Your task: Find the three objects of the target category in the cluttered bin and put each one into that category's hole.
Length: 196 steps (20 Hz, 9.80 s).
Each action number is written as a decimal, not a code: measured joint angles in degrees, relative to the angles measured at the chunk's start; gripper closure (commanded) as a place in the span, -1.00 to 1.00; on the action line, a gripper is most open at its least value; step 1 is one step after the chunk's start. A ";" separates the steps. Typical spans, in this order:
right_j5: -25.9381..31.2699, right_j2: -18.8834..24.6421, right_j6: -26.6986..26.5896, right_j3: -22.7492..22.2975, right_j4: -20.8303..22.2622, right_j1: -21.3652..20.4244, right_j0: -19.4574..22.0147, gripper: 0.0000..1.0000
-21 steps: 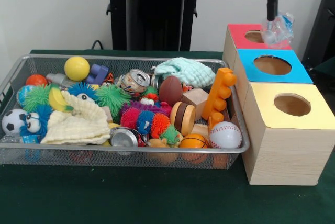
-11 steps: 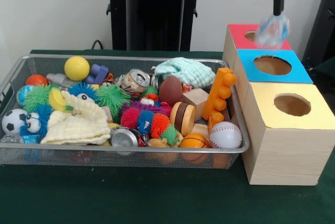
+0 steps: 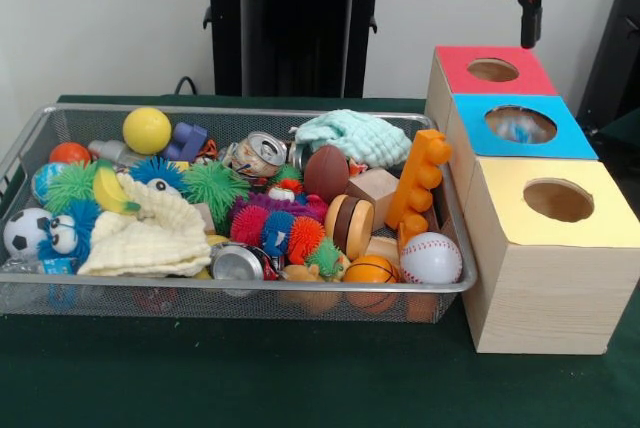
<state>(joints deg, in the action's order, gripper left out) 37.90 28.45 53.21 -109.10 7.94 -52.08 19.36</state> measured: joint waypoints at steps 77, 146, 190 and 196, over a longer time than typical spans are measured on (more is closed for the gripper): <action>18.45 1.74 -25.06 52.50 23.40 27.78 20.43 1.00; 26.32 1.78 -30.61 56.57 27.29 31.76 23.93 1.00; 25.39 0.92 -30.65 51.94 29.02 32.28 24.37 -1.00; 25.39 -0.55 -30.65 51.93 30.24 32.32 24.34 -1.00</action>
<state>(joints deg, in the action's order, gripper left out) 63.29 27.89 22.57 -57.17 38.18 -19.76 43.70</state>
